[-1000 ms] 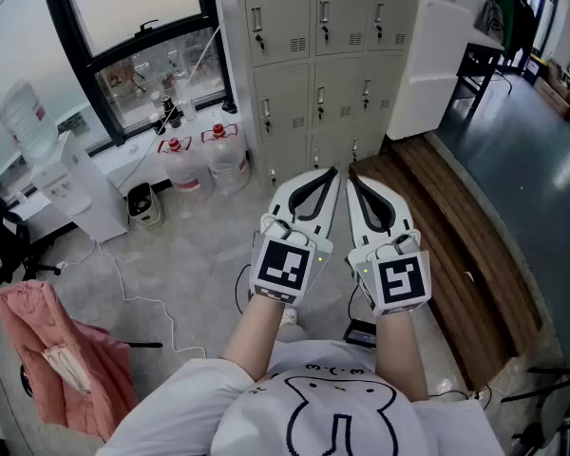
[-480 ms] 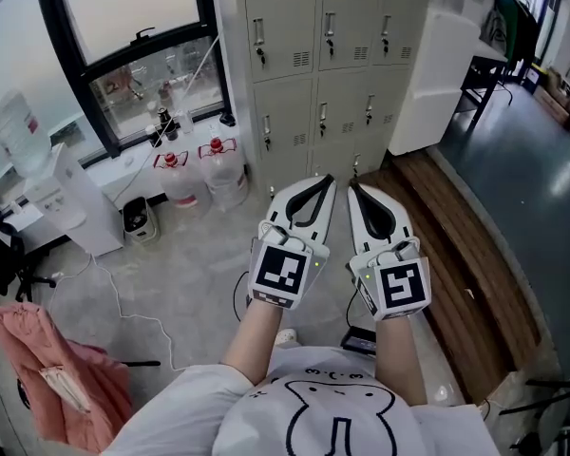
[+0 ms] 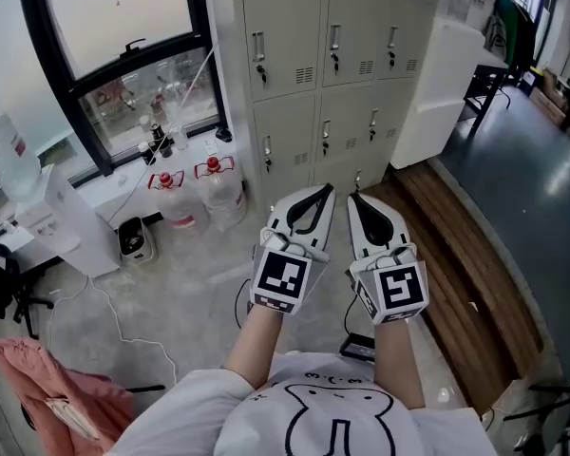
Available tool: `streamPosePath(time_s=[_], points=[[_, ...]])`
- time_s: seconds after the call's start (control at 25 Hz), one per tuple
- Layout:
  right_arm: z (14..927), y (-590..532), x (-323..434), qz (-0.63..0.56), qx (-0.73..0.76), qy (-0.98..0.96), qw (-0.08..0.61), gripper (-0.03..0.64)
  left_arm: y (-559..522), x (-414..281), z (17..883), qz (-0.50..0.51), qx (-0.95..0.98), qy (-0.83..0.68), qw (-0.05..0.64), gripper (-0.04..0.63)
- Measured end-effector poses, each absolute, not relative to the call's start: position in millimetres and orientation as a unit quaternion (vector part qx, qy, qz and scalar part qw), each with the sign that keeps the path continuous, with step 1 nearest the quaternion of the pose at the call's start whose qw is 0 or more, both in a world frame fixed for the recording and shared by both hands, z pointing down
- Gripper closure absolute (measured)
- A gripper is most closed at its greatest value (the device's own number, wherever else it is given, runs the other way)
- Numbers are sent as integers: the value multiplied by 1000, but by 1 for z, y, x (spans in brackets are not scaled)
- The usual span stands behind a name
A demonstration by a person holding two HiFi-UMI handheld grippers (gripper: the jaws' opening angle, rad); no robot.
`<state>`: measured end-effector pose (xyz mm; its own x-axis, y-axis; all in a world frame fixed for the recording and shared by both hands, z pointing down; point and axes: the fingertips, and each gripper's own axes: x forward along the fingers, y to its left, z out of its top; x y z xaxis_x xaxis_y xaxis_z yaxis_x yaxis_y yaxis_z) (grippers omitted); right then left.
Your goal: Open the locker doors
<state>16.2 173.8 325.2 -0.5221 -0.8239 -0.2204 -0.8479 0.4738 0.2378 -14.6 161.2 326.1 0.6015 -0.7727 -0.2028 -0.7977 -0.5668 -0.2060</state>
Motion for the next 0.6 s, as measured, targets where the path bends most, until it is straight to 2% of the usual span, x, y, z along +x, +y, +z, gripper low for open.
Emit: streamPosePath(time_s=[0.28, 0.6], points=[[333, 129, -3, 137, -505, 852, 28, 601, 117, -37, 346, 29, -892, 438, 111, 580], [354, 89, -3, 131, -510, 850, -1, 601, 78, -32, 366, 27, -900, 426, 91, 580]])
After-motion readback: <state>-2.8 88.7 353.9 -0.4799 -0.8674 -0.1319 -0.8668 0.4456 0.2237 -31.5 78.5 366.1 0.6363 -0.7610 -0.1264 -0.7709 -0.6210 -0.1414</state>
